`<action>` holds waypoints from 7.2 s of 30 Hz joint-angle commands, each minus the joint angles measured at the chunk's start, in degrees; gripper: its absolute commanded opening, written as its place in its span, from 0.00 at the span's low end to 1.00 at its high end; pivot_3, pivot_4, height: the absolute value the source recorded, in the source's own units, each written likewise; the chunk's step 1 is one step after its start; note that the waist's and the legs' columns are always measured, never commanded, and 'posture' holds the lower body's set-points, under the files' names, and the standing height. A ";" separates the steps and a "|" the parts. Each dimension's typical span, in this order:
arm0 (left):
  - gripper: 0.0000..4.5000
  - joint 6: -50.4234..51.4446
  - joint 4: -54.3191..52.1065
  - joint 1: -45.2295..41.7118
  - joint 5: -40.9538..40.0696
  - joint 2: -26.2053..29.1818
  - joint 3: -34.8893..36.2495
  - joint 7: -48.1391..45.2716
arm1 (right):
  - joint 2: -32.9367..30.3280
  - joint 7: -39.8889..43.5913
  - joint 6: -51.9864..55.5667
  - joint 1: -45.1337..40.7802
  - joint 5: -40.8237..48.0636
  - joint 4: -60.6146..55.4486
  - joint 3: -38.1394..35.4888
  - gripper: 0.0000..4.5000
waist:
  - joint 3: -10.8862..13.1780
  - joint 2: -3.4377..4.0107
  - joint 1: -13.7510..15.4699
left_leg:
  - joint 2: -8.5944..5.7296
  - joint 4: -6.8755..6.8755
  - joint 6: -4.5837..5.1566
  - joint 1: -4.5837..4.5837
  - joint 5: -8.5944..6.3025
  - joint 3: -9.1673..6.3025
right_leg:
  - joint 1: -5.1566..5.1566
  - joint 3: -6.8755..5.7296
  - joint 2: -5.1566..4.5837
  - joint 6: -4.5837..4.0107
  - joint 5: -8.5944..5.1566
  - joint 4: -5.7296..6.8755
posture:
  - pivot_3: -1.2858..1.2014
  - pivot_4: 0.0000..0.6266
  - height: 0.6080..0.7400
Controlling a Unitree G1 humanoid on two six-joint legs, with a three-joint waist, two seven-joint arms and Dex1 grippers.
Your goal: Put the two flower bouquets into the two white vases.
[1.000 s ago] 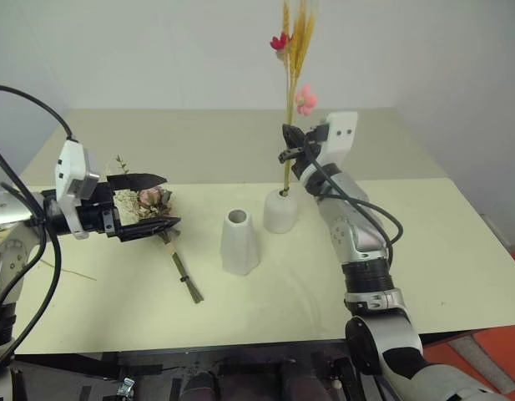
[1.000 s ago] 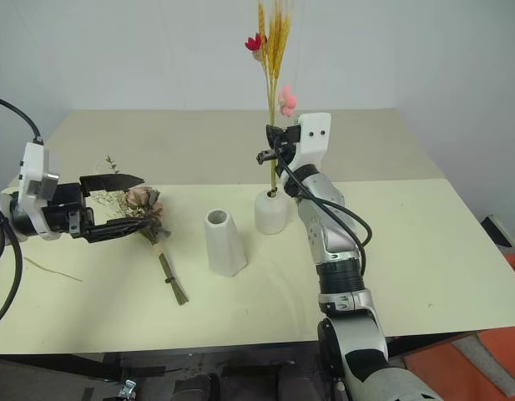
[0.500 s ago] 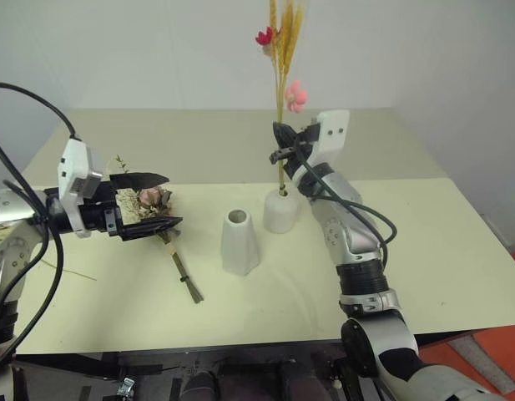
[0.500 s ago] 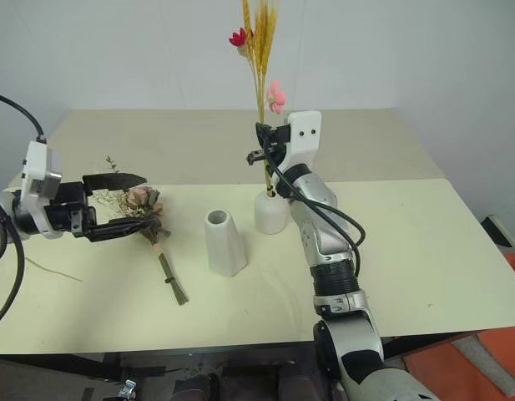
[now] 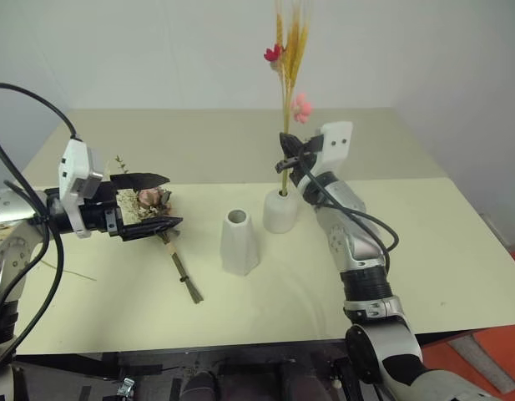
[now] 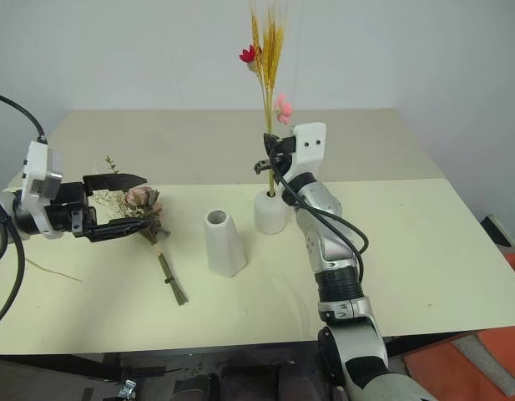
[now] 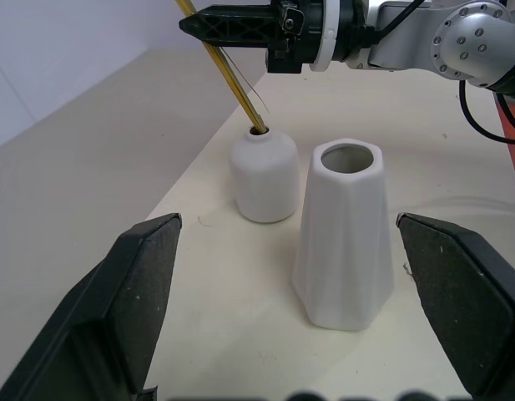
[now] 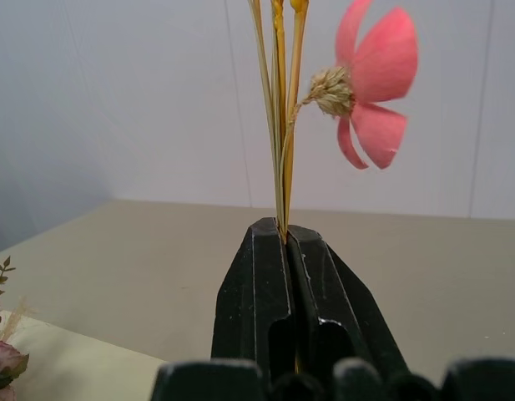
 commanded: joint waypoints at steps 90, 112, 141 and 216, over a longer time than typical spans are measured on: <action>0.03 20.47 0.02 -22.68 -16.14 -25.89 12.52 20.22 | -43.79 38.91 21.83 17.81 26.16 -30.06 -10.27 1.00 | 0.03 -0.07 3.25 | -0.13 0.17 -0.01 0.06 0.00 -0.04 | 0.25 0.00 -0.07 0.27 0.01 -0.19 | 0.52 0.24 1.00; 0.03 10.03 18.07 -32.45 -8.38 -31.92 -6.89 0.22 | -45.00 34.39 24.47 25.20 28.74 -37.72 -16.10 1.00 | 0.03 -0.08 3.06 | -0.14 0.18 0.00 0.06 0.01 -0.05 | 0.31 0.02 -0.06 0.43 -0.09 -0.23 | 0.52 0.24 1.00; 0.03 6.79 22.17 -33.73 -3.86 -34.01 -7.41 -0.01 | -44.15 31.39 23.82 26.01 29.51 -38.83 -15.21 1.00 | 0.03 -0.08 3.12 | -0.14 0.19 0.00 0.08 0.01 -0.05 | 0.33 0.02 -0.05 0.50 -0.13 -0.23 | 0.52 0.24 1.00; 0.03 6.72 16.52 -25.10 -0.53 -33.68 -11.05 1.92 | -41.60 31.23 21.45 23.71 26.00 -37.94 -11.78 1.00 | 0.03 -0.08 3.12 | -0.14 0.19 0.00 0.07 0.01 -0.06 | 0.32 0.02 -0.06 0.48 -0.12 -0.22 | 0.52 0.24 1.00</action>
